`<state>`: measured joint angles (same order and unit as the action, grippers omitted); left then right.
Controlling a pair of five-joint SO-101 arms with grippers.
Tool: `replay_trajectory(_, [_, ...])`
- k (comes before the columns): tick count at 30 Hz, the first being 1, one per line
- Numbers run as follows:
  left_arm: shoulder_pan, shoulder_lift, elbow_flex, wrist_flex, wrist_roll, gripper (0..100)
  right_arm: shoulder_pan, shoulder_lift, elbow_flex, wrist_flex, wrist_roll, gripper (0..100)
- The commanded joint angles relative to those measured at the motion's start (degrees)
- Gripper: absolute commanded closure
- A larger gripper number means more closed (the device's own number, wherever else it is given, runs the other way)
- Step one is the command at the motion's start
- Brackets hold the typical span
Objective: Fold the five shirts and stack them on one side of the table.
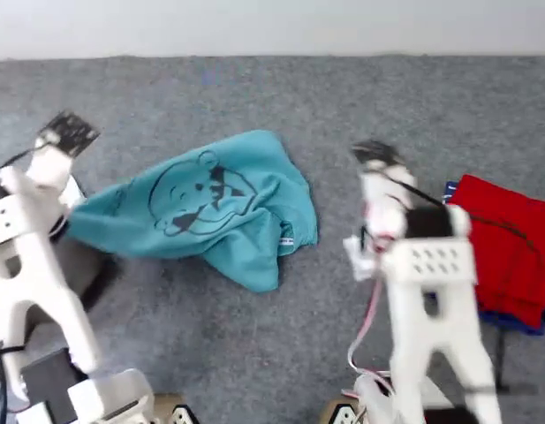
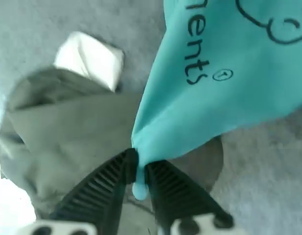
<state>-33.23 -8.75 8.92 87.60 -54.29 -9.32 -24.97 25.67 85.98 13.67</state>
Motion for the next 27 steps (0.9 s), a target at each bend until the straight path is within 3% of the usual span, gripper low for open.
replay_trajectory(1, [-3.78,-2.20,-0.40,3.78,-2.46,98,-8.84,8.57,-9.85,-0.48,-2.90,98.8])
replay_trajectory(11, [-7.12,-1.85,-0.48,3.87,-2.37,98,-25.71,31.43,-27.08,0.04,-6.33,97.7])
replay_trajectory(14, [-7.30,-1.67,-0.40,3.87,-2.37,98,-28.00,36.97,-33.14,4.88,-7.12,87.5])
replay_trajectory(18, [-7.30,-1.67,-0.40,3.87,-2.37,98,-29.58,44.53,-40.88,10.77,-13.98,74.2])
replay_trajectory(27, [-7.21,-1.76,-0.31,2.29,-2.29,98,-32.92,60.18,-49.93,11.30,-15.38,73.5])
